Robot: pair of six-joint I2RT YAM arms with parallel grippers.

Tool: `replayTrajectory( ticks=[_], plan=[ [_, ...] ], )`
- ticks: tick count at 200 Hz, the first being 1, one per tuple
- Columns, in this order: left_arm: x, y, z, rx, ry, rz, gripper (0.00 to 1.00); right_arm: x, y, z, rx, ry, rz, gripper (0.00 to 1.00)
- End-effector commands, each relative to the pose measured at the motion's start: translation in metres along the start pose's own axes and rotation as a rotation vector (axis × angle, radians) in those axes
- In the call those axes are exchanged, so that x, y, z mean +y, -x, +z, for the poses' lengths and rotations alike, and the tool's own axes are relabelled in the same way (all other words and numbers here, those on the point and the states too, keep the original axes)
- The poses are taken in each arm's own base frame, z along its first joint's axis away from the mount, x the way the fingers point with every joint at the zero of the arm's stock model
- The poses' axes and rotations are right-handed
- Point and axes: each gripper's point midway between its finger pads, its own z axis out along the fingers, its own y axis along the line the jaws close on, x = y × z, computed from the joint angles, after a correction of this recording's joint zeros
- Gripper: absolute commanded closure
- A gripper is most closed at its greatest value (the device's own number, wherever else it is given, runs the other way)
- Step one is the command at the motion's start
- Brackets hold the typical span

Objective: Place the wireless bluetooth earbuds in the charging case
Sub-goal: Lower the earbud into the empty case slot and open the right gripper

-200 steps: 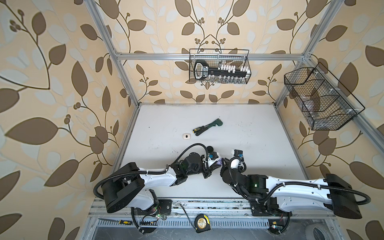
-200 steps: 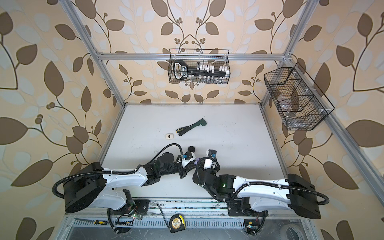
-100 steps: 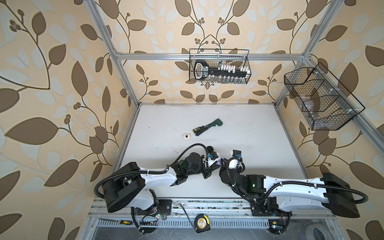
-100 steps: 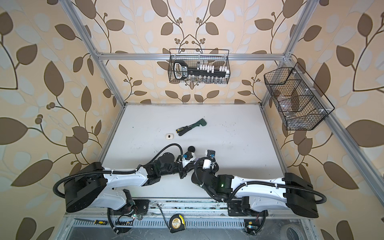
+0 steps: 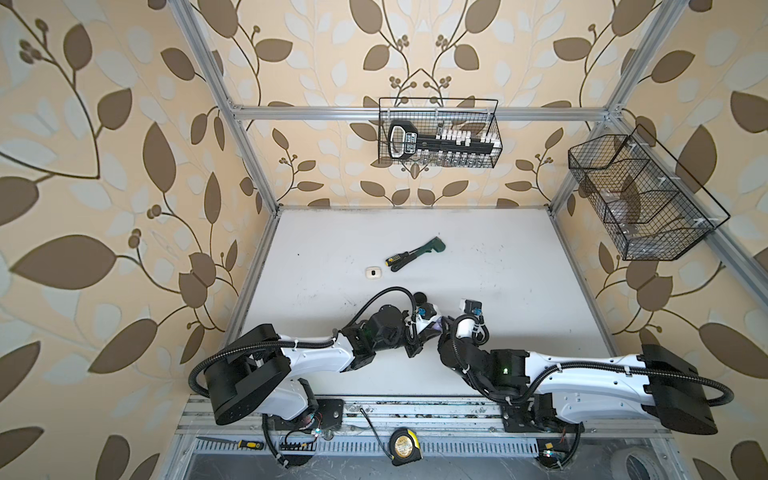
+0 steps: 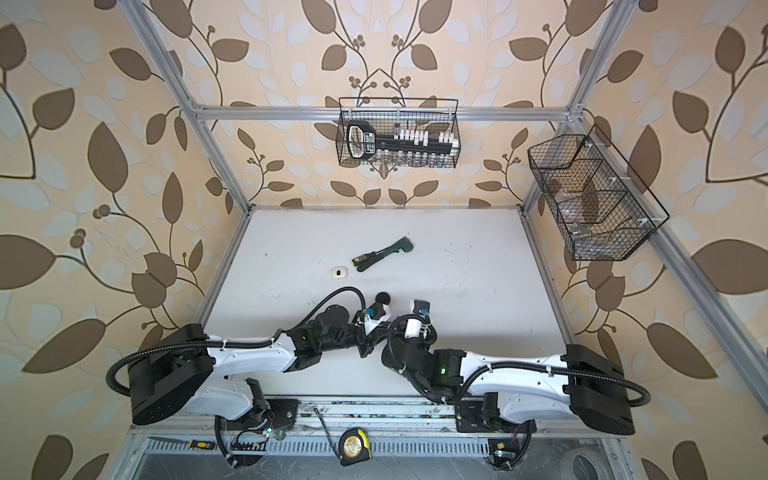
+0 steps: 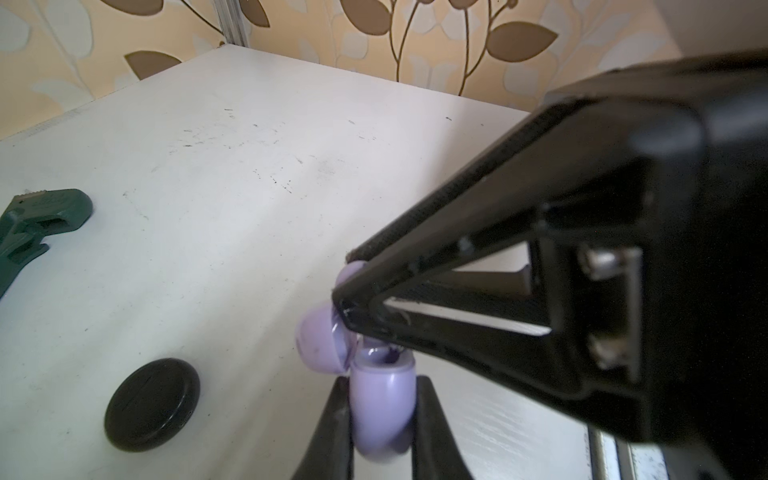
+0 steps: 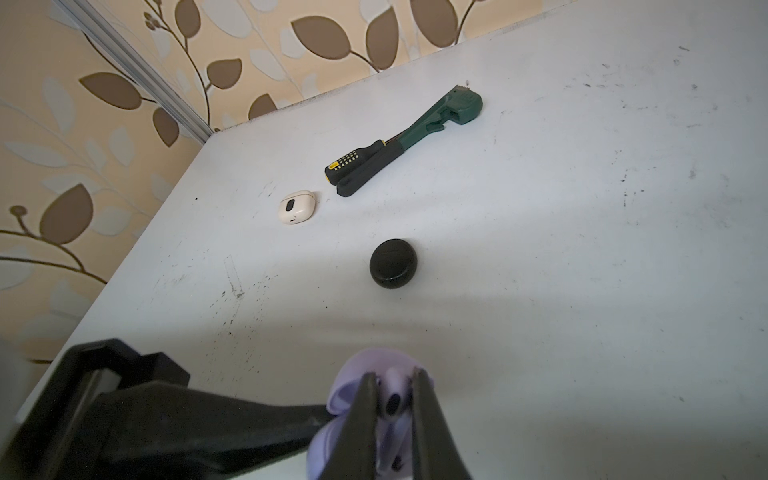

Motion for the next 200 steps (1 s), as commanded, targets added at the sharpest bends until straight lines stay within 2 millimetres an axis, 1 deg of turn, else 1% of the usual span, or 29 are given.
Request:
replayTrajectory(
  ticks=[1, 55, 109, 128, 165, 185, 200],
  plan=[
    [-0.003, 0.035, 0.002, -0.094, -0.009, 0.009, 1.00, 0.005, 0.005, -0.001, -0.023, 0.005, 0.019, 0.87],
    [0.002, 0.038, 0.003, -0.103, 0.015, -0.027, 1.00, 0.007, 0.001, -0.002, -0.024, 0.017, 0.045, 0.87],
    [0.008, 0.037, 0.004, -0.103, 0.050, -0.046, 1.00, 0.013, -0.003, -0.005, -0.017, 0.038, 0.057, 0.87],
    [0.009, 0.037, 0.003, -0.108, 0.060, -0.047, 1.00, 0.012, -0.005, -0.005, -0.014, 0.035, 0.053, 0.86],
    [0.008, 0.039, 0.002, -0.119, 0.051, -0.040, 1.00, 0.015, -0.008, -0.006, -0.008, 0.046, 0.054, 0.85],
    [0.008, 0.041, 0.002, -0.125, 0.052, -0.039, 1.00, 0.018, -0.008, -0.009, -0.003, 0.062, 0.059, 0.81],
    [0.009, 0.041, 0.001, -0.128, 0.057, -0.040, 1.00, 0.021, -0.009, -0.013, 0.001, 0.081, 0.065, 0.80]
  ],
)
